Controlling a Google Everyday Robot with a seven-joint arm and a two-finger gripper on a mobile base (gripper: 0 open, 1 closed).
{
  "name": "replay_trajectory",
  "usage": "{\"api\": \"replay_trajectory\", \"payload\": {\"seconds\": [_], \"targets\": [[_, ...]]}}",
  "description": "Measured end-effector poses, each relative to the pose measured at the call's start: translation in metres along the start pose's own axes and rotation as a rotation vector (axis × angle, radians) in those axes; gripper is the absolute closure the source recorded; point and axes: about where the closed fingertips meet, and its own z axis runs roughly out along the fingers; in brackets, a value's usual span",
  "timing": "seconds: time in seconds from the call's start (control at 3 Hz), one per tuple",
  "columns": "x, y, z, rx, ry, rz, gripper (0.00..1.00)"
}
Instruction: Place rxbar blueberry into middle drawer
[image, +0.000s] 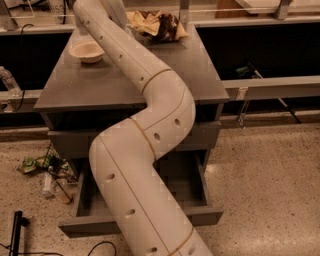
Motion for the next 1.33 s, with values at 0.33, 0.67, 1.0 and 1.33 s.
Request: {"api": "replay_trajectory", "payload": {"seconds": [0.33,0.67,1.0,1.33], "targets": [[-0.007,0.019,-0.049,0.032,-0.109,0.008,1.00],[-0.004,0.021,-0.051,0.029,-0.102,0.012,1.00],[-0.005,0.020,-0.070,0.055,-0.117,0.000,1.00],[-0.009,0.038,-0.107,0.106,-0.207,0.064,1.00]]}}
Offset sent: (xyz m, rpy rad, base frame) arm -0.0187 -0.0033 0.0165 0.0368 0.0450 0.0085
